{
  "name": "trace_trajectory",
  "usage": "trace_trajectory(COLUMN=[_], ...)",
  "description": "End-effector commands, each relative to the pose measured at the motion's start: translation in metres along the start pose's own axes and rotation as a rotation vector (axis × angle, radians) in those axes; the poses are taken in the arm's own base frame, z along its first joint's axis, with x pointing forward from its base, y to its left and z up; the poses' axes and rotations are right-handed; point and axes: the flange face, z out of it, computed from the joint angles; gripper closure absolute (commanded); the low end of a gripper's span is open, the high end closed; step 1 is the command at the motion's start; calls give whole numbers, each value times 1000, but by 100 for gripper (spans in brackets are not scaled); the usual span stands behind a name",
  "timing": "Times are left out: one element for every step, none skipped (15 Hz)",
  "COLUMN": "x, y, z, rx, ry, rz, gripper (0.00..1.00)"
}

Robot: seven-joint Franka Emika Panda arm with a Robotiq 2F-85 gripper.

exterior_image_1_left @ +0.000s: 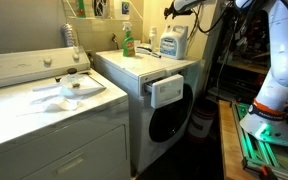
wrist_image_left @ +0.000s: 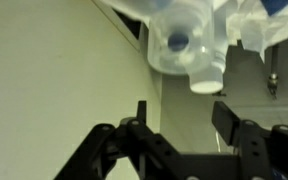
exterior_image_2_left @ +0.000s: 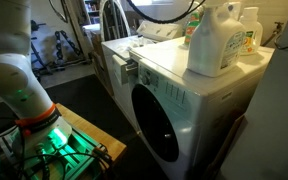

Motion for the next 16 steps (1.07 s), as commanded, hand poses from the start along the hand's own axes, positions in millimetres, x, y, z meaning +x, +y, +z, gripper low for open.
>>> trace_trajectory(x=[34,41,45,49,51,51,51,49,47,44,39,35,30,24,19,13], y=[6,6,5,5,5,6,6,6,6,6,4,2,0,-2,-4,-6], z=[-62,-74,-84,-92,-96,-96,-96,-91,-85,-80,-73,-65,-57,-49,-41,-31], rx=[52,60,73,88,91,89,95,96,93,93,95,99,100,108,106,105], ry=[151,182,200,203,189,182,172,164,151,138,121,101,83,62,48,28], rz=[-88,-105,-107,-109,-98,-86,-84,-78,-72,-70,-68,-67,-65,-62,-57,-53], gripper=[55,55,55,55,55,29,6,7,3,0,0,0,0,0,0,0])
